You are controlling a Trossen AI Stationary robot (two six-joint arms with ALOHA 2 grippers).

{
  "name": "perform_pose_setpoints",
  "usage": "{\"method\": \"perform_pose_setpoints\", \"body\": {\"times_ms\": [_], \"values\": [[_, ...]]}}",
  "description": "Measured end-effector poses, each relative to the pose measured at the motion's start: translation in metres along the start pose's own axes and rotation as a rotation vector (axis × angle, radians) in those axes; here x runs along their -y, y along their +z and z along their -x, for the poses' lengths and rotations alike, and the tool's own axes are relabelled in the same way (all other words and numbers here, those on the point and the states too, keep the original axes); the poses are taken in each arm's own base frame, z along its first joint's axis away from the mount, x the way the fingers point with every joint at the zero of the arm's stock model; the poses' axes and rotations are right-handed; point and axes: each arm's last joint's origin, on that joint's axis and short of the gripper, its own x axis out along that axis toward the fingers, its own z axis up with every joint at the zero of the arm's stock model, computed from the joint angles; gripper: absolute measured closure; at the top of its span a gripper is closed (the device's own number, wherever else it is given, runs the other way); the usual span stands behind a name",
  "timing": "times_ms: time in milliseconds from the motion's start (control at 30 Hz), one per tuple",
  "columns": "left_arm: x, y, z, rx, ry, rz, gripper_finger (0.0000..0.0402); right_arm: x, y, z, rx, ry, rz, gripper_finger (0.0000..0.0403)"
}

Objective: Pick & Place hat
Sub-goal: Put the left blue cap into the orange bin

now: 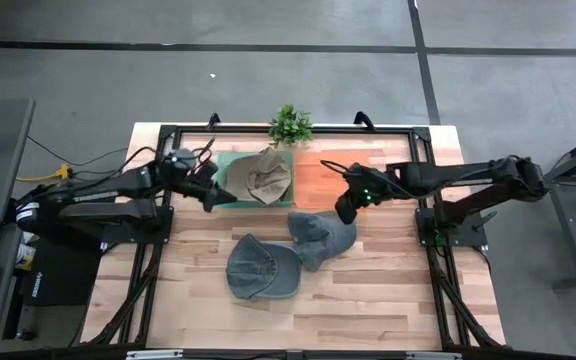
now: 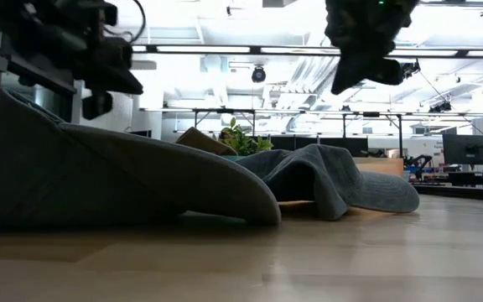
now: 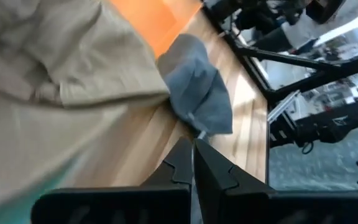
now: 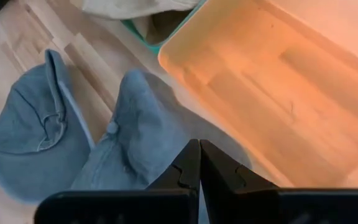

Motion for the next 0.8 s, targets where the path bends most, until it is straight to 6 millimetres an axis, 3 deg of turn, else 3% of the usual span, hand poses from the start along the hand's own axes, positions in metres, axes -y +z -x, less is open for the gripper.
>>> {"method": "perform_pose_setpoints", "body": {"times_ms": [267, 433, 800], "values": [[0.025, -0.035, 0.015, 0.008, 0.092, 0.089, 0.0401, 0.006, -0.021, -0.006, 0.018, 0.036, -0.001, 0.0400], [0.035, -0.054, 0.016, -0.012, 0.137, 0.140, 0.0401, 0.005, -0.023, -0.010, 0.032, 0.061, 0.027, 0.0400], [0.055, -0.100, -0.003, -0.140, 0.210, 0.172, 0.0401, 0.000, -0.022, -0.009, 0.029, 0.125, 0.110, 0.0396]]}}
